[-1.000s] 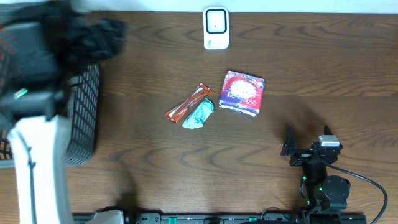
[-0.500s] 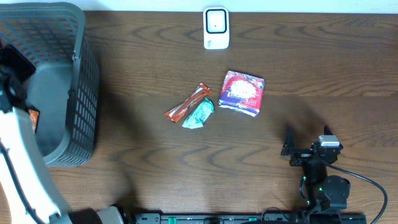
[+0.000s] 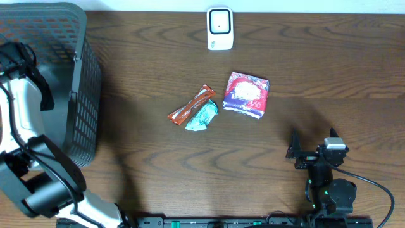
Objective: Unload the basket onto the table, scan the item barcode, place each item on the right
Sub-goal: 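Reach into the basket and grasp the small orange packet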
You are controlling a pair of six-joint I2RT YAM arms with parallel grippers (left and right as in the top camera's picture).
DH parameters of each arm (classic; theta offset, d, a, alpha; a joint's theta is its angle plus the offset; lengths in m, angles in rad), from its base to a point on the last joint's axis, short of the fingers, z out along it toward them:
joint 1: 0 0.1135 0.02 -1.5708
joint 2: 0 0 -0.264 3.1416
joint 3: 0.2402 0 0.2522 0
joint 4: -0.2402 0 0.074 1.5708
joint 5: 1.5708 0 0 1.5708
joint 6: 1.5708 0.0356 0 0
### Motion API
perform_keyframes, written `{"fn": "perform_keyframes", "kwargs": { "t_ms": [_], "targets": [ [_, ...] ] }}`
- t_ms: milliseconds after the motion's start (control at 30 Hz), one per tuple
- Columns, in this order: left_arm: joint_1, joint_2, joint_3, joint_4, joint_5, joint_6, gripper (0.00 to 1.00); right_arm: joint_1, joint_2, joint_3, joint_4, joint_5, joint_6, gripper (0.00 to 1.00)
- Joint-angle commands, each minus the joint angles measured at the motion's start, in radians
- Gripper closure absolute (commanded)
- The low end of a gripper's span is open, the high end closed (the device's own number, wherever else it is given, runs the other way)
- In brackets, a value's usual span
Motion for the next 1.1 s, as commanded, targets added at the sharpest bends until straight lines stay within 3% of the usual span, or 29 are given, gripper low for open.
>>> {"fn": "perform_keyframes", "kwargs": {
  "t_ms": [0,333,700,867,1000,1067],
  "targets": [
    [0.043,0.064,-0.002,0.001,-0.036,0.073,0.45,-0.016,-0.004,-0.001,-0.005,0.005,0.012,0.01],
    [0.113,0.146,-0.002,0.058,-0.021,0.072,0.45,-0.016,-0.004,-0.001,-0.005,0.005,0.012,0.01],
    [0.146,0.19,-0.003,0.075,0.13,0.075,0.47,-0.016,-0.004,-0.001,-0.005,0.005,0.012,0.01],
    [0.146,0.2,-0.003,0.077,0.131,0.075,0.6,-0.016,-0.004,-0.001,-0.005,0.005,0.012,0.01],
    [0.146,0.2,-0.003,0.074,0.131,0.069,0.92,-0.016,-0.004,-0.001,-0.005,0.005,0.012,0.01],
    [0.145,0.197,-0.003,0.071,0.131,0.049,0.93,-0.016,-0.004,-0.001,-0.005,0.005,0.012,0.01]
  ]
}}
